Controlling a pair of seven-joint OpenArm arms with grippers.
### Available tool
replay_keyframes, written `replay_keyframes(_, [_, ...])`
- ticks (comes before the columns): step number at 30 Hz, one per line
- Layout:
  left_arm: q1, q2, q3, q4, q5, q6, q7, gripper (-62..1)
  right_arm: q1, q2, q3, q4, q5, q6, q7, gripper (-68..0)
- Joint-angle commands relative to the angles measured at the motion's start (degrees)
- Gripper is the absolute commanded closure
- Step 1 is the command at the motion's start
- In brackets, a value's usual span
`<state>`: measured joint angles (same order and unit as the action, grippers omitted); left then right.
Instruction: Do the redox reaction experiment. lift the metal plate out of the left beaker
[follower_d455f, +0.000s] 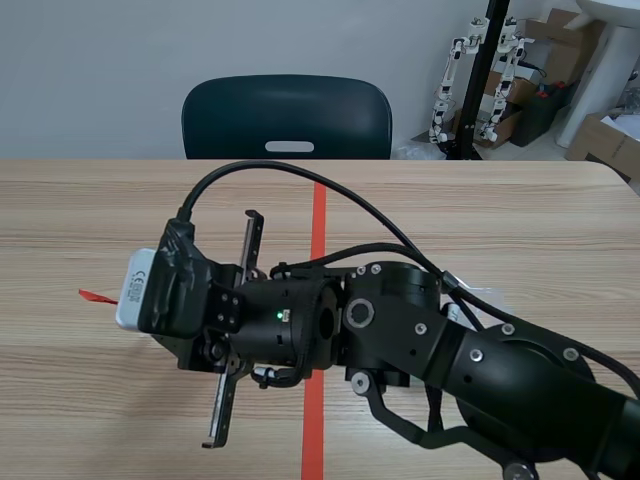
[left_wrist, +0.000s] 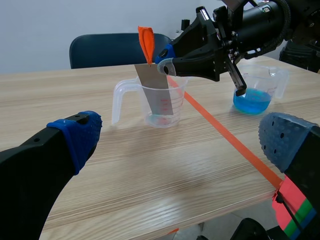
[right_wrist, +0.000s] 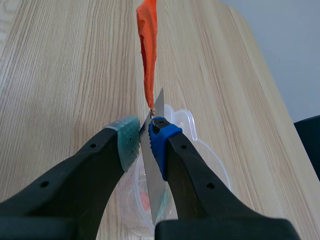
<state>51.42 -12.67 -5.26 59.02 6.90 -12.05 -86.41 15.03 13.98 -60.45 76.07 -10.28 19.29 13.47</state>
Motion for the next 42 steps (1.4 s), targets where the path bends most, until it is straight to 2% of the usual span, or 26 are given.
replay_keyframes(1, [0.2, 0.2, 0.1, 0.9, -0.2, -0.1, -2.6, -62.3, 0.8, -0.3, 0.5, 0.9, 0.4, -0.2, 0.7, -6.2])
replay_keyframes(3, [0.2, 0.2, 0.1, 0.9, -0.2, -0.1, -2.6, -62.3, 0.8, -0.3, 0.5, 0.9, 0.4, -0.2, 0.7, -0.4])
replay_keyframes(9, [0.2, 0.2, 0.1, 0.9, -0.2, -0.1, -2.6, -62.3, 0.8, 0.0, 0.6, 0.9, 0.5, -0.2, 0.9, -0.6])
replay_keyframes(18, [0.2, 0.2, 0.1, 0.9, -0.2, -0.1, -2.6, -62.3, 0.9, 1.0, 4.8, 0.9, 6.9, -0.1, 1.0, -0.6])
replay_keyframes(20, [0.2, 0.2, 0.1, 0.9, -0.2, -0.1, -2.6, -62.3, 0.9, 1.1, 5.8, 0.9, 8.5, 0.6, 0.8, -0.6])
replay_keyframes(29, [0.2, 0.2, 0.1, 0.9, -0.2, -0.1, -2.6, -62.3, 0.9, 1.1, 11.2, 1.5, 16.9, 8.8, -2.3, -0.6])
replay_keyframes(33, [0.2, 0.2, 0.1, 0.9, -0.2, -0.1, -2.6, -62.3, 0.9, 1.1, 14.4, 3.6, 21.8, 13.5, -5.9, -0.6])
replay_keyframes(42, [0.2, 0.2, 0.1, 0.9, -0.2, -0.1, -2.6, -62.3, 0.9, 1.1, 21.2, 11.2, 32.7, 19.9, -16.5, -0.6])
